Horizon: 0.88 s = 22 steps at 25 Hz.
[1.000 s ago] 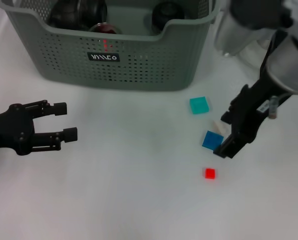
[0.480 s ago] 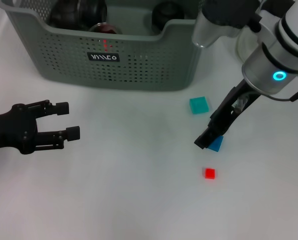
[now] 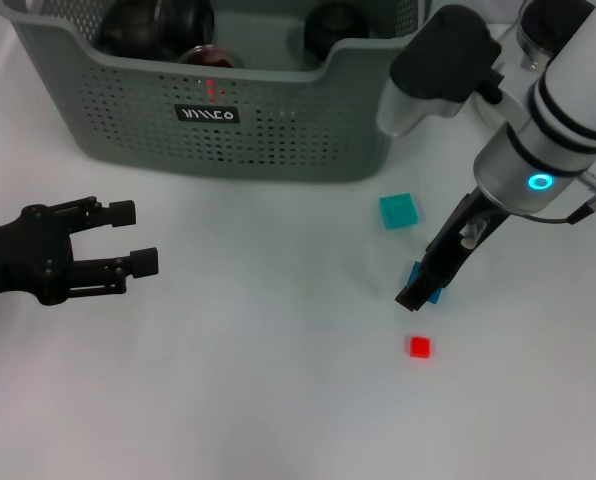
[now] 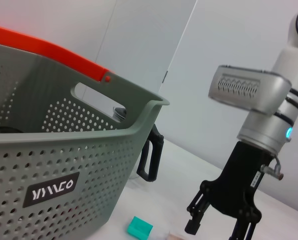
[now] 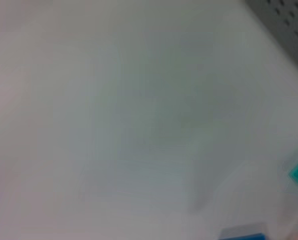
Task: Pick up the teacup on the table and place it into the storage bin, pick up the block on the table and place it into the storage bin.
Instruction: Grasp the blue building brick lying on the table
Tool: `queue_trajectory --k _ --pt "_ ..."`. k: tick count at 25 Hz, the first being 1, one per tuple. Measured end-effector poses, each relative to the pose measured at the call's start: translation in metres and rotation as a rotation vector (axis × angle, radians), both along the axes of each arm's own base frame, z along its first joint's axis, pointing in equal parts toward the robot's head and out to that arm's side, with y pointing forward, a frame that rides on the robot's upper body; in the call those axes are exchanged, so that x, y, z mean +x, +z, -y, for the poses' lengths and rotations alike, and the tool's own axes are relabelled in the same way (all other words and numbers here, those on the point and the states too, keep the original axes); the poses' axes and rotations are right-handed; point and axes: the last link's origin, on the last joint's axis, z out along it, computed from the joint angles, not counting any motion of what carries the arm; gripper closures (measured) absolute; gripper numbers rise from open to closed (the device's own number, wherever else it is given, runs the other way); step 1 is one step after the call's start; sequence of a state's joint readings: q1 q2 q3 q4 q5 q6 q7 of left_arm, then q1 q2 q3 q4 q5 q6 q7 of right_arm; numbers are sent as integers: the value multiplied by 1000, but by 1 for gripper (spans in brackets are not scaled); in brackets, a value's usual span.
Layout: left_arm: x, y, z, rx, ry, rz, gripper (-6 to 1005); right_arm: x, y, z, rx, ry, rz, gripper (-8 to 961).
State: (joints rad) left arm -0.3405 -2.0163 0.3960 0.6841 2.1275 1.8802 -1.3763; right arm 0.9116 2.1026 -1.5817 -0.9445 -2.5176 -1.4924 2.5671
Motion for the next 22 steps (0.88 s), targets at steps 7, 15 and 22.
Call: queue_trajectory --k 7,15,22 --pt "0 -2 1 -3 6 7 138 3 -5 -3 28 13 2 101" --pt "-3 -3 1 2 20 2 138 7 -9 -5 32 19 -9 108" --pt "-3 -4 1 2 26 2 139 8 -14 -2 14 25 -42 114"
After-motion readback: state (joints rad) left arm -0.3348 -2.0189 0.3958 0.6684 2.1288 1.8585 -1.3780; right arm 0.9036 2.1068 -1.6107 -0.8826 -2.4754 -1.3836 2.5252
